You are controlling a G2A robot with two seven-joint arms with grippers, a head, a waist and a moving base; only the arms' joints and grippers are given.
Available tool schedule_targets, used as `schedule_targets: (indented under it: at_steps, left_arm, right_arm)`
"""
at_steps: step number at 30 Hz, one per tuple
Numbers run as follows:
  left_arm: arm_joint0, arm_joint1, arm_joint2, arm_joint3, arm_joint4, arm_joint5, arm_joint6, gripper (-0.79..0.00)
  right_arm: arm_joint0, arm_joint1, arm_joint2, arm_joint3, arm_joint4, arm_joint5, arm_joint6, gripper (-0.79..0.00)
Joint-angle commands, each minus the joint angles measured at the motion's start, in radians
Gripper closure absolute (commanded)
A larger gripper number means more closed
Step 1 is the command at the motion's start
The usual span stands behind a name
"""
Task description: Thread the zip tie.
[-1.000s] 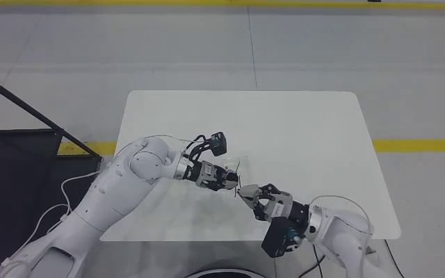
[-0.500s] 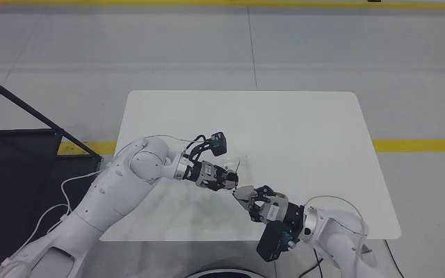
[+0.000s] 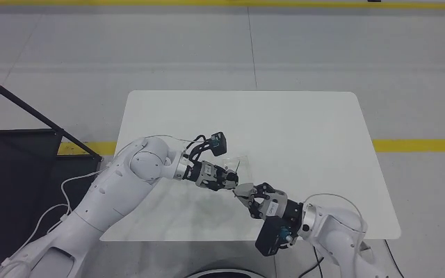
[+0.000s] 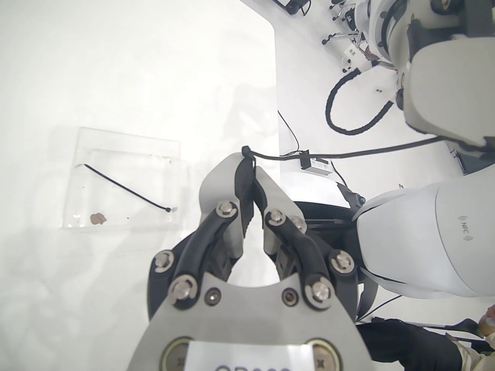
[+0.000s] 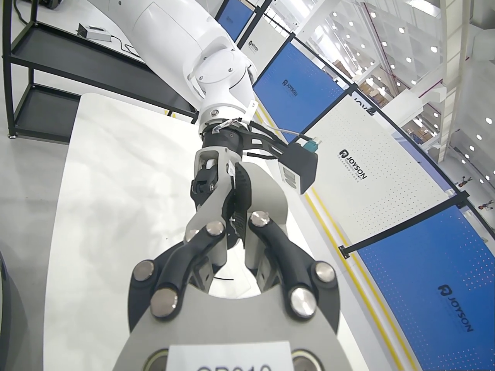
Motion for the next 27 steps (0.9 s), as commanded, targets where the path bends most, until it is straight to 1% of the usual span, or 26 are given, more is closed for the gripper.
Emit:
schedule_targets:
  at_steps: [1,14,18,27]
  left_arm:
    - [0.0,0.0,0.0,0.0,0.0,0.0,0.0,0.0]
    - [0.0,0.0,0.0,0.0,0.0,0.0,0.0,0.0]
    - [0.021,0.002,-0.003,-0.028,0.036,0.024,0.031,0.0]
    - [0.029,0.006,-0.002,-0.045,0.041,0.029,0.025,0.0]
  right_arm:
    - [-0.001,0.0,0.001,-0.001,0.0,0.005,0.005,0.0]
    - [-0.022,0.002,-0.005,-0.021,-0.031,0.083,0.029,0.0]
    - [-0.032,0.002,-0.005,-0.029,-0.045,0.115,0.034,0.0]
    - [-0.054,0.003,-0.001,-0.042,-0.06,0.157,0.032,0.0]
